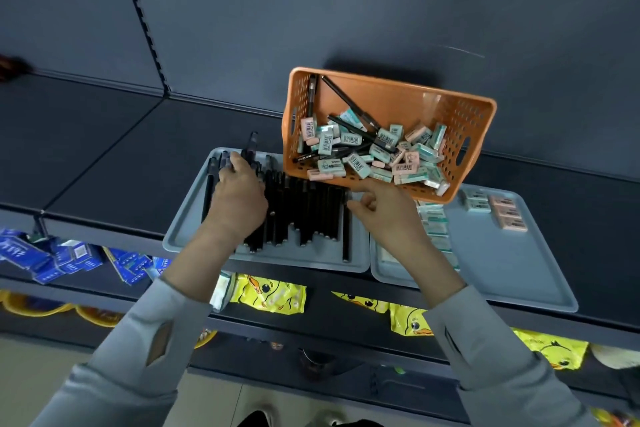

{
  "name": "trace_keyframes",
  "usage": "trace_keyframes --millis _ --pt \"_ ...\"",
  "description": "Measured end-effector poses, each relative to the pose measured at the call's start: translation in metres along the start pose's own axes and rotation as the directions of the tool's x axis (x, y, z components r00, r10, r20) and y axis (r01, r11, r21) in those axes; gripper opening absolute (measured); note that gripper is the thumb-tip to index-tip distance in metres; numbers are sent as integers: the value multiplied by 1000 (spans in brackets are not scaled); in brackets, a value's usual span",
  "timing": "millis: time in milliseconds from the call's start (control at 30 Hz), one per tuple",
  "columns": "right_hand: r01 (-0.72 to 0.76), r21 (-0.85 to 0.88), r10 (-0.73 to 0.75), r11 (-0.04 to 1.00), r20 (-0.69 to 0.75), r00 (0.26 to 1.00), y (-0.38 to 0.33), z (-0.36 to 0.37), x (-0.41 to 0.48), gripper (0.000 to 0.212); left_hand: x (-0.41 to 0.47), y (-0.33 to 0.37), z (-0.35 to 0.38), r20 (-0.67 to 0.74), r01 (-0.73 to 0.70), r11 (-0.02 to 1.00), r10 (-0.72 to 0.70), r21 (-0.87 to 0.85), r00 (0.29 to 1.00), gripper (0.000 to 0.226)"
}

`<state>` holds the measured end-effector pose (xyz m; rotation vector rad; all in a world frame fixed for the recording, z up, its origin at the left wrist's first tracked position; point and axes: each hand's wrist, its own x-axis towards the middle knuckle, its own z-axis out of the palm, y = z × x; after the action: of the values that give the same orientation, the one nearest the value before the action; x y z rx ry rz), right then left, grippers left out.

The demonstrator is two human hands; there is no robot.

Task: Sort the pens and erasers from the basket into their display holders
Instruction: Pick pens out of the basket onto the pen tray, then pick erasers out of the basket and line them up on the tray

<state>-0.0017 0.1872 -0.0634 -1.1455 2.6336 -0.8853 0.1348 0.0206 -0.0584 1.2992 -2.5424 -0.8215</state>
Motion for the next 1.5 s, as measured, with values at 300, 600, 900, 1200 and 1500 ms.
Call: trace_keyframes --millis 300,600,900,1200,1500 --pt "13 24 -12 1000 -69 998 4 -5 7 17 -1 -1 29 -169 -38 896 125 442 978 66" --pt "13 2 -12 1000 -146 989 10 -11 20 22 16 -9 37 -99 -15 960 45 281 994 72" --pt "68 -261 -112 963 -156 981 24 -16 55 29 24 40 39 -286 -497 828 557 258 780 43" --pt "101 -433 -156 896 -93 983 26 -13 66 18 47 66 57 -77 -481 743 575 465 815 41" --pt "-161 -441 53 883 -247 968 47 -56 54 43 41 82 54 -95 -571 681 676 459 730 48"
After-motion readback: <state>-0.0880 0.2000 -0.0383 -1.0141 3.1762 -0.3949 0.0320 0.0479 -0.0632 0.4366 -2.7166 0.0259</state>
